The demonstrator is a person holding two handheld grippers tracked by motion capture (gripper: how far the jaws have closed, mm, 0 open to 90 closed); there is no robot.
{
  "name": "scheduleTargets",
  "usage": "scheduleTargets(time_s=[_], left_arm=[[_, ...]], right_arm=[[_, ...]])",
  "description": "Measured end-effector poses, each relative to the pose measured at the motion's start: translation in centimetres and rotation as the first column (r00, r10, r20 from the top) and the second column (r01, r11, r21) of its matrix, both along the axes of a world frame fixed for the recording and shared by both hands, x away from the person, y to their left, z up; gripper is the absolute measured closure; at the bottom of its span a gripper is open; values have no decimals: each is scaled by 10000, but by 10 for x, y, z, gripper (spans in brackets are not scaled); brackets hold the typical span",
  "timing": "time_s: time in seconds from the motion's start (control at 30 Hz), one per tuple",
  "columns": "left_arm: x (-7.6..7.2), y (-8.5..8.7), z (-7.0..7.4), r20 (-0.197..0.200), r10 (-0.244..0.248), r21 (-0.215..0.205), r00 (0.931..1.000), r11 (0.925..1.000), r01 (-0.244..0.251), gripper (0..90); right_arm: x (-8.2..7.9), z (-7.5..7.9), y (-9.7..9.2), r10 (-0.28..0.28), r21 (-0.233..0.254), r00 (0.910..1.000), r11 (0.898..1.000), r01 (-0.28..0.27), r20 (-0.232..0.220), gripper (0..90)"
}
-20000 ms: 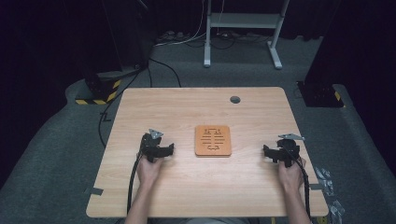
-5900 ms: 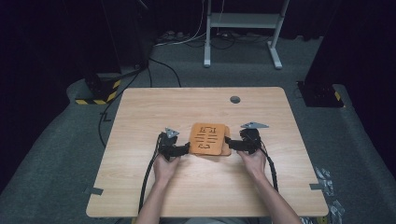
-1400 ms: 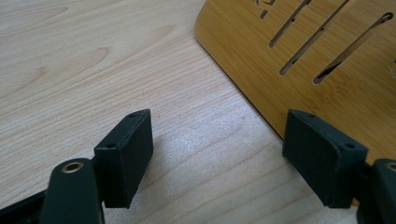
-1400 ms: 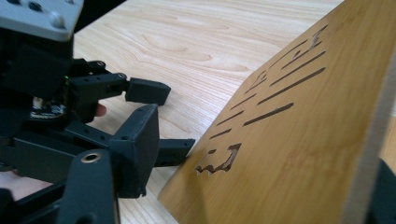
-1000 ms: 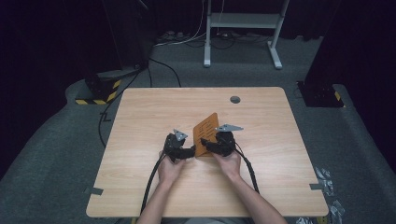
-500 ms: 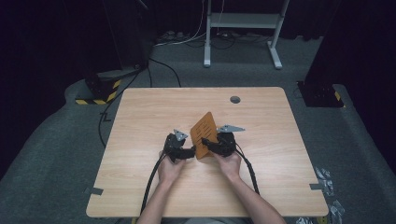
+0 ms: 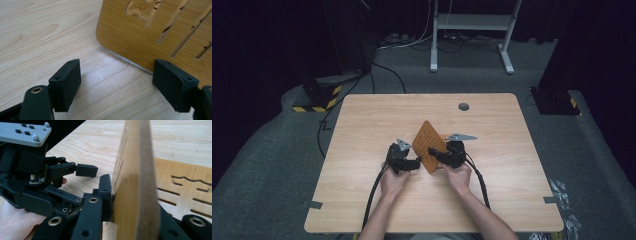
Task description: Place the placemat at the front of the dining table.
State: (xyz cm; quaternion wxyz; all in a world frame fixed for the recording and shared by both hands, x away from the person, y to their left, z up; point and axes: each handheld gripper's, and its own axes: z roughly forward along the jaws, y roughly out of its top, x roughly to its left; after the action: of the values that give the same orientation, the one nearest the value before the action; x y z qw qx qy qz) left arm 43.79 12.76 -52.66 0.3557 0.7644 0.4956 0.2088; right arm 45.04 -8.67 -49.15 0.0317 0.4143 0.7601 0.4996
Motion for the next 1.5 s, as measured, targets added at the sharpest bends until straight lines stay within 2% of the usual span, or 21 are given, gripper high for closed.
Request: scheduleTargets(time_s=[0.17,0.37,0.43,0.53,0.63,1.13,1.27,1.5], left_arm=[[-2,0,0,109,20,-8,9999,10000,-20,218],[-4,0,1,271,-91,104,9996,9999,88,216],[-5,1,1,377,-34,-9,9993,10000,34,227],[-6,1,1,454,35,-92,9990,10000,-31,234],[-6,2,2,525,20,5,9986,10000,-20,239],[-5,2,1,419,251,100,9988,9996,-255,262],[-4,2,0,172,255,316,9995,9992,-261,262],[-3,2,0,85,307,278,9995,9991,-309,259]], right_arm=[[-3,3,-2,54,48,9999,10000,-55,94,855],[-4,3,-5,123,-9,9998,9999,-123,181,857],[-6,5,-6,124,2,9996,9999,-124,243,858],[-8,9,-8,164,-66,9978,9998,-160,637,858],[-9,13,-10,196,-165,9965,9997,-183,813,858],[-9,28,-31,-7,-399,9929,9992,55,1190,859],[-10,33,-35,5,-507,9906,9987,65,1367,859],[-10,38,-39,-53,-554,9891,9984,136,1469,859]])
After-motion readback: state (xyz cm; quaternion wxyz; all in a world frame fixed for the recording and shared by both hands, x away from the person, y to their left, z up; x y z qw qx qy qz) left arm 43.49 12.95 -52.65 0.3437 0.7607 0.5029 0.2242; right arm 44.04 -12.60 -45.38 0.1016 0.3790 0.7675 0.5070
